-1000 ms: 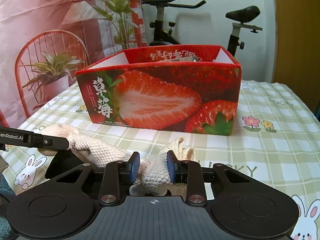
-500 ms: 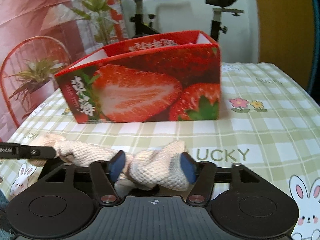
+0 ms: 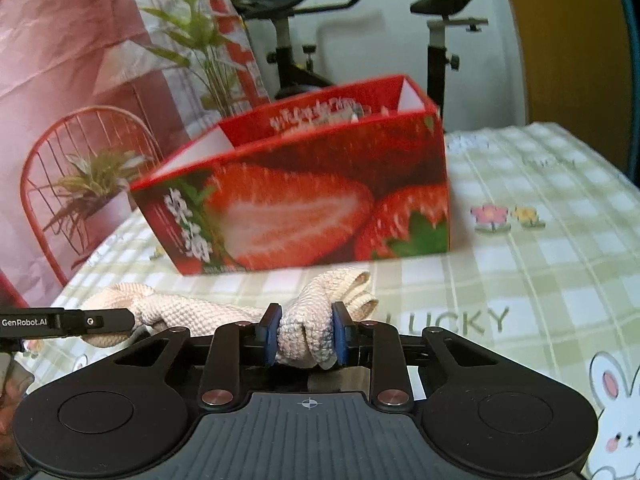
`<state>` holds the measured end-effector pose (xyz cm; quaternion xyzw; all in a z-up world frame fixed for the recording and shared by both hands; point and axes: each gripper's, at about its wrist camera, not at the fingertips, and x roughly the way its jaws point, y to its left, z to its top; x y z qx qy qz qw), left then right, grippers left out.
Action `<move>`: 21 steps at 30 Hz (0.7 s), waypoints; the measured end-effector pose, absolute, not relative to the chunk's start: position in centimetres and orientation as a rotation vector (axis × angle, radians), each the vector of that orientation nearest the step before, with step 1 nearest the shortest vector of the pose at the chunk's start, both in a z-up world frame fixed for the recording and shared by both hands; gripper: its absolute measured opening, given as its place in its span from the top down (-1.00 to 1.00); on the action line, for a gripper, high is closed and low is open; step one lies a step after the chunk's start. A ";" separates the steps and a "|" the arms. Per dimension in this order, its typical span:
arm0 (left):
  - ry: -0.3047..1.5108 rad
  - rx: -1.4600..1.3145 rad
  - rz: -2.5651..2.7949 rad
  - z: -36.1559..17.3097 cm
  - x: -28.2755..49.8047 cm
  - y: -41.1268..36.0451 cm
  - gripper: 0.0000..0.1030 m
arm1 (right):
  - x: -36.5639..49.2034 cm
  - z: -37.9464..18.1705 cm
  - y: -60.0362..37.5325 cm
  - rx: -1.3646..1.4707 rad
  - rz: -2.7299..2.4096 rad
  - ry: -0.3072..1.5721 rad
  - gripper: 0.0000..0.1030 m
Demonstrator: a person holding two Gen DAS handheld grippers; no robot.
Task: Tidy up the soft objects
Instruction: 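Lift the beige knit cloth with both grippers and carry it over the box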
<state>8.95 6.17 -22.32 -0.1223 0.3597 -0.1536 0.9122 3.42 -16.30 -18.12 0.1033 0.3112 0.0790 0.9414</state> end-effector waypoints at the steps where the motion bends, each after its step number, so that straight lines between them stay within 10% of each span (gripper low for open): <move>1: 0.728 -0.245 -0.321 -21.9 8.9 6.1 0.39 | 3.4 -17.7 -16.3 0.205 0.163 0.624 0.52; 21: 0.617 -0.230 -0.400 -13.3 16.8 4.5 0.39 | 11.0 -7.5 -17.9 0.080 0.177 0.408 0.52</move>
